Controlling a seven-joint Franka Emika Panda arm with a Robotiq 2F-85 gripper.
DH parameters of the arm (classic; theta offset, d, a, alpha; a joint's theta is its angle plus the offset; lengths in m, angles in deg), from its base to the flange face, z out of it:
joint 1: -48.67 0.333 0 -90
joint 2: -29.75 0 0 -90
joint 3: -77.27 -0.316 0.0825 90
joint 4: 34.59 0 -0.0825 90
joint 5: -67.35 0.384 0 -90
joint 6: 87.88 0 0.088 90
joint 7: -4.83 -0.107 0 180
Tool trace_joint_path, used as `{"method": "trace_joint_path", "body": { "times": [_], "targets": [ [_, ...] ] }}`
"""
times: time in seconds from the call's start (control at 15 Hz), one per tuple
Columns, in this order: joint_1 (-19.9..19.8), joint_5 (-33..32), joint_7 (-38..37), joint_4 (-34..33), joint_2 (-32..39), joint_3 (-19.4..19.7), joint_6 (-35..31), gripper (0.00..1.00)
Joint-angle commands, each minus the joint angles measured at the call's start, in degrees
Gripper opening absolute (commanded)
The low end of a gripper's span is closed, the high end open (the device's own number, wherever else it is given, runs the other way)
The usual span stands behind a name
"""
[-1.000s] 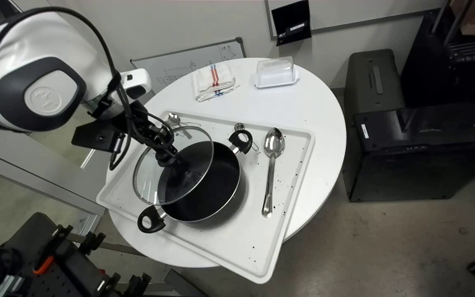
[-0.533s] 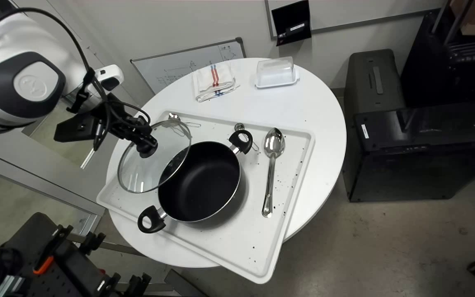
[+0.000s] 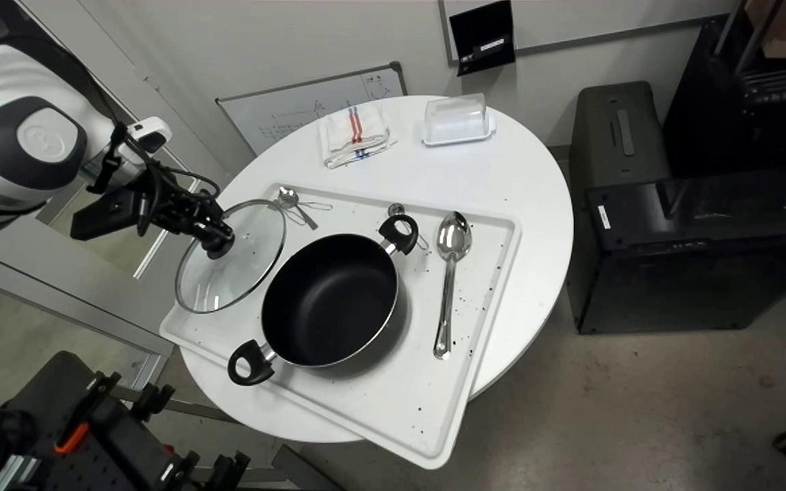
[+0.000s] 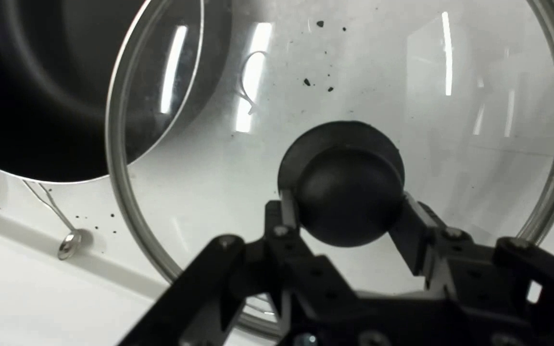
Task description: Remove the glass lid from the black pot and put it on the white tray
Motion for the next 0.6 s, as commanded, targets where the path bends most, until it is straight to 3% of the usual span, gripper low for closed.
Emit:
{"method": "trace_joint_path", "body": {
  "times": [0.0,0.53],
  "targets": [
    [1.57,-1.64,-0.90,-2.65,3.50,0.09,-1.16,0.25],
    [2.10,0.26,2.09,-7.04,13.22,-0.38,-5.05,0.25]
  ]
}}
